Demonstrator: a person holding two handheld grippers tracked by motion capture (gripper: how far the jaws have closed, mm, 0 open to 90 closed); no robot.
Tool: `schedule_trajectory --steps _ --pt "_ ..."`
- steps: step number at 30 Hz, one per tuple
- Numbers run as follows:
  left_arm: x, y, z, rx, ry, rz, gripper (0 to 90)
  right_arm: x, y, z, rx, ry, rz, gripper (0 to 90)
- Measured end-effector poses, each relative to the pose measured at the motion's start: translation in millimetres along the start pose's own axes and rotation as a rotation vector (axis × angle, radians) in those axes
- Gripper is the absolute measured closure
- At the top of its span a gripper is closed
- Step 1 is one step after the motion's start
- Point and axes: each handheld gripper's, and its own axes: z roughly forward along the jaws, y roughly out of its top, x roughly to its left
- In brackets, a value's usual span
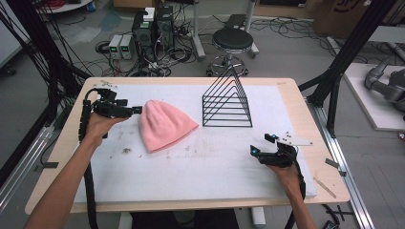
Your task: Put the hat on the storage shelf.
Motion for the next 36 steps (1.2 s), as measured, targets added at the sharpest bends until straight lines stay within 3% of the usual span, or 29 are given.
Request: schedule_trajectory --steps 5,15,27,36 --pt "5.9 6.4 10.3 0.051 -0.018 -0.011 13.3 -0.3 -0.2 -0.3 -0.009 0.001 -0.007 16.6" --pt "24.9 -1.2 33.5 0.129 -0.092 -0.15 15.0 -0.1 -0.3 -0.7 -0.005 0.003 -0.005 16.6" --pt "39.4 -9.8 47.2 0.2 -0.066 -0.235 18.4 0.0 -0.2 -0.4 -0.002 0.002 -0.003 16.6" --pt "45.3 -14.1 57.5 0.23 -0.078 -0.283 26.3 0.9 -0.3 -0.8 0.0 -0.003 -0.004 16.6"
